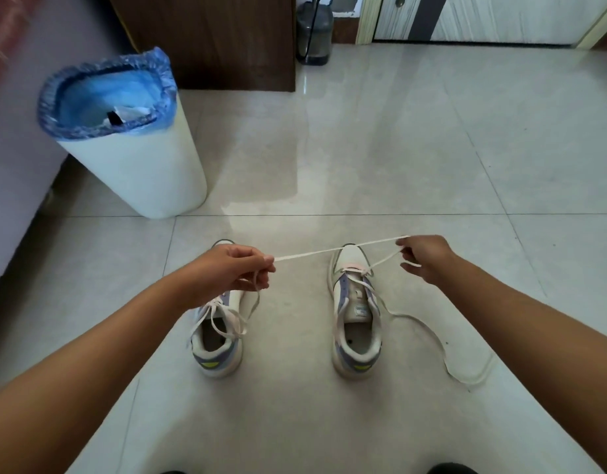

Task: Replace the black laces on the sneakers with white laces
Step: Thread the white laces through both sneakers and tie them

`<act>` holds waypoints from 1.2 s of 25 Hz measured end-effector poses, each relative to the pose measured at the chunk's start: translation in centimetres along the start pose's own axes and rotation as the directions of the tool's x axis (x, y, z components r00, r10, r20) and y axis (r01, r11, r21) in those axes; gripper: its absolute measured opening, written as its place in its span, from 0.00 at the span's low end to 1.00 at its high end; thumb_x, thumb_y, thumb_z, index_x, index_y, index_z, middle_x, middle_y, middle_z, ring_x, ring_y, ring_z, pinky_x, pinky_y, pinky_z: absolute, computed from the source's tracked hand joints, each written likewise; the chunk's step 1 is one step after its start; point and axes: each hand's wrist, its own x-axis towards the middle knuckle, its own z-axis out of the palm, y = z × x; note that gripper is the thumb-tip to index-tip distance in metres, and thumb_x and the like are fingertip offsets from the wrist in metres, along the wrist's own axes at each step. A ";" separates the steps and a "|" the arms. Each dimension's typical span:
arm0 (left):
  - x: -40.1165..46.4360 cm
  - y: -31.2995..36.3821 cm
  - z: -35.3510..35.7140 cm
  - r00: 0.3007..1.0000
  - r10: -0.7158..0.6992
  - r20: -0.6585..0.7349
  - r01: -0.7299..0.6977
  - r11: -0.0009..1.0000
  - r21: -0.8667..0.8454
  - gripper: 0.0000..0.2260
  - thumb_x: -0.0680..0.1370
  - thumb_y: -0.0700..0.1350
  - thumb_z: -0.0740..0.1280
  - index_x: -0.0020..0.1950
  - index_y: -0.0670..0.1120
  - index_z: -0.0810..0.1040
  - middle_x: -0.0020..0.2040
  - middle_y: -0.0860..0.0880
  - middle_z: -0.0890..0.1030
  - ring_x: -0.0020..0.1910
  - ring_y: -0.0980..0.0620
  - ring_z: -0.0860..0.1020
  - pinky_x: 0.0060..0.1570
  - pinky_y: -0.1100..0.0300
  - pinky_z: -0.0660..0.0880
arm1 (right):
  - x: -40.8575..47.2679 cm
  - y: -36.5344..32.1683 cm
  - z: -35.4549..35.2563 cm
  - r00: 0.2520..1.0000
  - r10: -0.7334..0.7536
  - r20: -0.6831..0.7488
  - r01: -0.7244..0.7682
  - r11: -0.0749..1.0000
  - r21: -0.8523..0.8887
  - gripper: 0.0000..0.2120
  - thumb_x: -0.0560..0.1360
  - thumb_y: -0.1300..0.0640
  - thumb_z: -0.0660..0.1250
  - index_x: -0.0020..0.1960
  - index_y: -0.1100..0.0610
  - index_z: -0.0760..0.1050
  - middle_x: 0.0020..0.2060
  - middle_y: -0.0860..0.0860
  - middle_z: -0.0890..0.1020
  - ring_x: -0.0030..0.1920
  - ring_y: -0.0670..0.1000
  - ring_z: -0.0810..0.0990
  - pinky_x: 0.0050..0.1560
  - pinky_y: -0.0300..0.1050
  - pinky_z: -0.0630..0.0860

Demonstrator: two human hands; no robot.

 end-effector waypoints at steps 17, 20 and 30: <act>1.3 -2.3 -1.4 0.974 -0.093 0.208 0.141 0.962 -0.232 0.15 0.62 0.52 0.79 0.43 0.44 0.85 0.32 0.52 0.70 0.30 0.58 0.69 0.36 0.64 0.71 | -3.5 0.3 5.7 0.841 -0.295 0.454 0.415 0.890 -0.189 0.12 0.73 0.64 0.69 0.55 0.56 0.76 0.44 0.50 0.79 0.44 0.47 0.76 0.45 0.39 0.72; 4.9 -2.4 4.6 0.983 -0.149 0.103 0.172 0.948 -0.267 0.06 0.79 0.44 0.64 0.46 0.44 0.80 0.30 0.52 0.69 0.27 0.58 0.68 0.29 0.66 0.71 | -2.3 1.9 4.3 0.856 -0.412 0.312 0.516 0.653 -0.553 0.04 0.74 0.62 0.67 0.45 0.55 0.79 0.45 0.53 0.78 0.46 0.51 0.75 0.46 0.40 0.70; 9.6 -5.0 11.7 0.926 -0.258 -0.275 0.157 0.927 -0.340 0.08 0.77 0.46 0.68 0.53 0.43 0.81 0.37 0.52 0.76 0.35 0.56 0.70 0.34 0.63 0.67 | -2.8 6.2 4.9 0.864 -0.393 0.313 0.491 0.528 -0.693 0.08 0.76 0.56 0.66 0.51 0.55 0.82 0.56 0.55 0.69 0.61 0.55 0.64 0.62 0.43 0.65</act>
